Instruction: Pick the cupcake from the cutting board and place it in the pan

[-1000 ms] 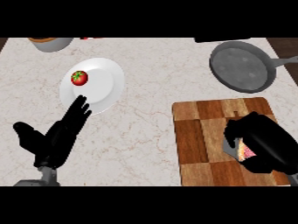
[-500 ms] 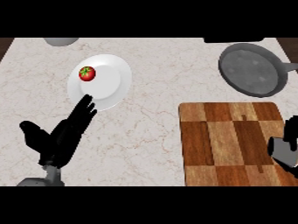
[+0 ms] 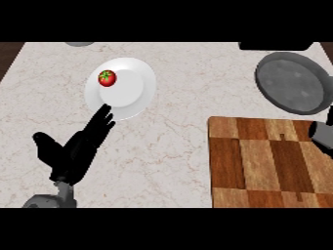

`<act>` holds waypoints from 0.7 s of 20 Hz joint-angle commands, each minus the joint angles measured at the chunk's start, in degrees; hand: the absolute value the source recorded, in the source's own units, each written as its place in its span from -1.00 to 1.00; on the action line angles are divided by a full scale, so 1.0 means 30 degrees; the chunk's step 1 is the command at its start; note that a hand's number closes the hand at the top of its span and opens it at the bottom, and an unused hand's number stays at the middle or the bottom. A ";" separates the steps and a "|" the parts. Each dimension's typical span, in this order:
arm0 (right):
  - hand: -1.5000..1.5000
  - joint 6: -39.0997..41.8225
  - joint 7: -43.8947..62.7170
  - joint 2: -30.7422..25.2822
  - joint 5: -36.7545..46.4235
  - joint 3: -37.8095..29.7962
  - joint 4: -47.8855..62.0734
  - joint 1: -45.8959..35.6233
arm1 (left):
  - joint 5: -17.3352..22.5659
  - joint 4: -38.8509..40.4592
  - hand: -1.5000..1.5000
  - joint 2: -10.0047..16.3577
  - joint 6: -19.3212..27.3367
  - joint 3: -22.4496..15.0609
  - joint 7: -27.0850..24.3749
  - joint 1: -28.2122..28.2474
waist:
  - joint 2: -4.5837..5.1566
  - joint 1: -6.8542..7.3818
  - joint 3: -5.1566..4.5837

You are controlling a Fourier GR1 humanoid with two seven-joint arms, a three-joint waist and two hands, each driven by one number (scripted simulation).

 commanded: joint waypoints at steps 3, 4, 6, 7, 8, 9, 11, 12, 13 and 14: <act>1.00 -0.1827 -0.1644 0.1657 0.1384 -0.0992 0.6676 -0.4850 | 0.0027 -0.0863 0.00 -0.0240 0.0178 -0.0165 0.1077 -0.0297 | 0.0052 0.0332 0.0011; 1.00 -0.2821 -0.1669 0.2151 0.1978 -0.0891 0.7331 -0.5526 | 0.0126 -0.0052 0.00 -0.0305 0.0034 0.0044 0.1042 -0.1031 | 0.0081 0.0291 0.0007; 1.00 -0.4487 -0.1614 0.3381 0.2194 -0.1229 0.9131 -0.6589 | 0.0259 0.1079 0.00 -0.0099 -0.0447 0.0534 0.0311 -0.1588 | 0.0172 0.0422 0.0014; 1.00 -0.4623 -0.3077 0.3100 0.1906 -0.1897 1.0075 -0.6283 | 0.0321 0.0093 0.00 -0.0019 -0.0489 0.0365 0.0392 -0.0354 | 0.0092 0.0329 0.0013; 1.00 -0.5004 -0.2533 0.3096 0.1943 -0.2194 1.1141 -0.7370 | -0.0850 0.0314 0.00 -0.0980 0.0224 -0.0822 -0.0393 -0.0134 | 0.0199 0.0620 0.0033; 1.00 -0.5189 -0.2269 0.3221 0.2146 -0.2236 1.2020 -0.8616 | -0.0219 0.0174 0.00 -0.0705 0.0122 -0.0374 0.0936 -0.1133 | 0.0236 0.0714 0.0039; 1.00 -0.4728 -0.2743 0.2733 0.1670 -0.2960 1.3473 -0.9626 | -0.0815 0.1219 0.00 -0.1164 0.0354 -0.0642 0.0054 -0.1313 | 0.0403 0.0881 0.0057; 1.00 -0.5993 -0.2626 0.3833 0.2122 -0.2739 1.4224 -0.9992 | -0.0020 0.0445 0.00 -0.0557 0.0127 0.0184 0.1041 -0.1820 | 0.0351 0.0940 0.0054; 1.00 -0.5703 -0.3788 0.3074 0.1569 -0.3453 1.4630 -0.9641 | -0.0372 0.1045 0.00 -0.0657 -0.0453 -0.0241 -0.0523 -0.1157 | 0.0530 0.1134 0.0081; 1.00 -0.5773 -0.3949 0.3497 0.1927 -0.3211 1.5520 -1.0210 | 0.0079 0.0657 0.00 -0.0321 -0.0496 0.0221 0.0430 -0.1653 | 0.0427 0.1038 0.0067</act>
